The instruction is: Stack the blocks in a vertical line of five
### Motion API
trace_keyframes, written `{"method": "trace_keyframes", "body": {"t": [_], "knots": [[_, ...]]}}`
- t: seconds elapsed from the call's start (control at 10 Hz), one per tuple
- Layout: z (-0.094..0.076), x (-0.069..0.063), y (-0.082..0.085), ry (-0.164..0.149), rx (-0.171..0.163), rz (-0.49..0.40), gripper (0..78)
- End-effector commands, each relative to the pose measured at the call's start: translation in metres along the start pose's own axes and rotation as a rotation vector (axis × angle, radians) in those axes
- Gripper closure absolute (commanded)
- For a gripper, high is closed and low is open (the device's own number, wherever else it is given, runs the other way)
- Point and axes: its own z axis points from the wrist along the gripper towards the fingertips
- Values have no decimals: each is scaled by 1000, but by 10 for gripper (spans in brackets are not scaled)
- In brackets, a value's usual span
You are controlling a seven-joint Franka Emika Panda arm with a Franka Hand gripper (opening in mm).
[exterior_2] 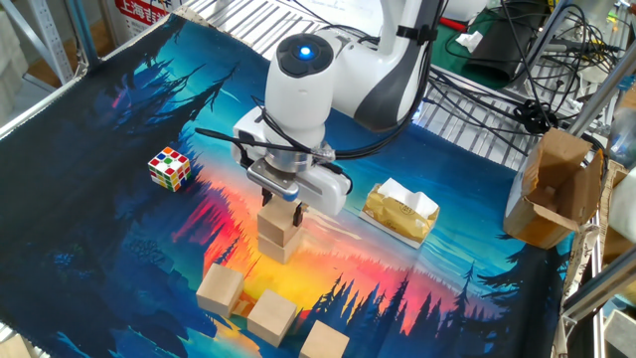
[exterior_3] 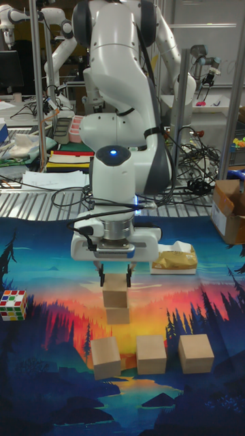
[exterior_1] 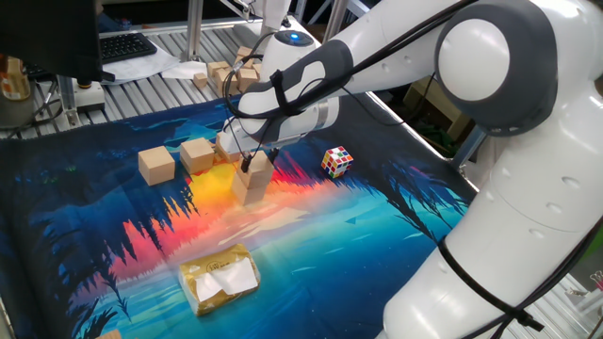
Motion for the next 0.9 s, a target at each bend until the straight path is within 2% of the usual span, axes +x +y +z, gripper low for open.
{"method": "trace_keyframes", "body": {"t": [0.1,0.9], "knots": [[1,0,1,-8,3,33,763],[2,1,3,-8,8,58,763]]}}
